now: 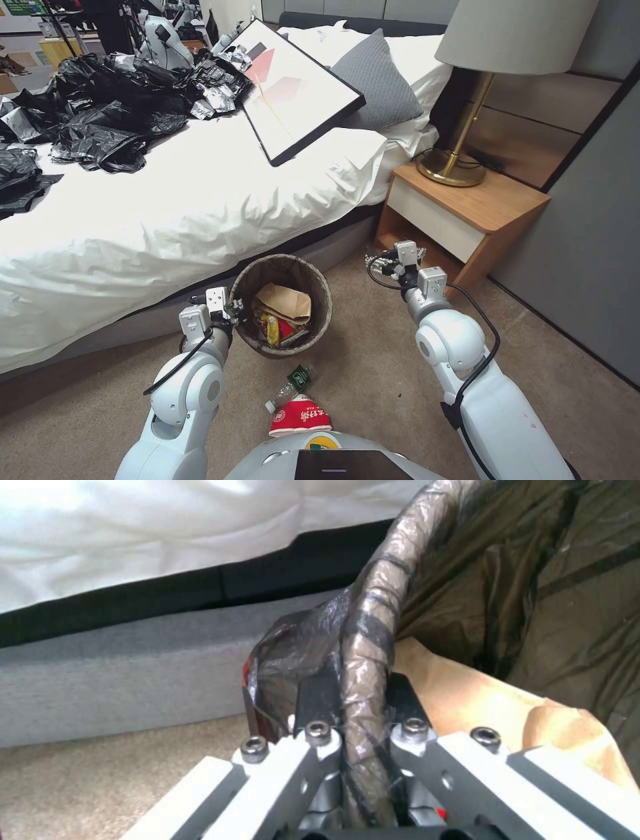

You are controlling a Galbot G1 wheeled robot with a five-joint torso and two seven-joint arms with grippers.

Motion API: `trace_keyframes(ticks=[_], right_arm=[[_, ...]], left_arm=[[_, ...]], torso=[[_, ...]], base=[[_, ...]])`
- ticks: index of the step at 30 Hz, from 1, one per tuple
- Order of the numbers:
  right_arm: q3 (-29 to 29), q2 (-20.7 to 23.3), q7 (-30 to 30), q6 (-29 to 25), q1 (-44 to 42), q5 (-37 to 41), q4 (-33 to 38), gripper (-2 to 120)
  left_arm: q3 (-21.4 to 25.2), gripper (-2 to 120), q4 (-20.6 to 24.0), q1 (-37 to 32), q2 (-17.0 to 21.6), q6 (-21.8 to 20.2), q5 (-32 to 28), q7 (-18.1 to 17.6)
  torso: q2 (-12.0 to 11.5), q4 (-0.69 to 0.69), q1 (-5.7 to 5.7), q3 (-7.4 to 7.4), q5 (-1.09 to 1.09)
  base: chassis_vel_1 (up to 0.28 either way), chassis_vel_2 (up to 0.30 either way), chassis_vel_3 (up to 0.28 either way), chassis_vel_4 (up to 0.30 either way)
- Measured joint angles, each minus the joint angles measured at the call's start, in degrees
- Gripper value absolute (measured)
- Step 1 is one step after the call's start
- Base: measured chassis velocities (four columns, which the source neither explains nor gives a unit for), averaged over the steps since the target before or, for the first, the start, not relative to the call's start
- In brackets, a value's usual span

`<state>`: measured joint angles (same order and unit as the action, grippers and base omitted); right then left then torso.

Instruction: Pick up the trash bin, then pick up the garbage from the floor and place it into the trash bin.

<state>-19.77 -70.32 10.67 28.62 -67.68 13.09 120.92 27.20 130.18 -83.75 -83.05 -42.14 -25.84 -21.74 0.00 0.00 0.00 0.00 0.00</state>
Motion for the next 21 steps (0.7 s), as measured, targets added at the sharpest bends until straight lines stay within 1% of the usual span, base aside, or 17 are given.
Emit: trace_keyframes(ticks=[8, 21], right_arm=[[-1.1, 0.3, -1.0, 1.8, -2.2, 0.1, 2.0, 100], [-1.5, 0.4, -1.3, 1.9, -2.3, 0.0, 2.1, 100]], left_arm=[[0.4, 2, 0.7, -0.9, 0.4, 0.0, -0.1, 0.0], [0.5, 2, 1.1, -0.9, 0.3, 0.0, -0.2, 0.0]], torso=[[0.0, -0.01, 0.0, 0.0, 0.0], [0.0, -0.01, 0.0, 0.0, 0.0]], base=[[0.0, 0.0, 0.0, 0.0], [0.0, 0.0, 0.0, 0.0]])
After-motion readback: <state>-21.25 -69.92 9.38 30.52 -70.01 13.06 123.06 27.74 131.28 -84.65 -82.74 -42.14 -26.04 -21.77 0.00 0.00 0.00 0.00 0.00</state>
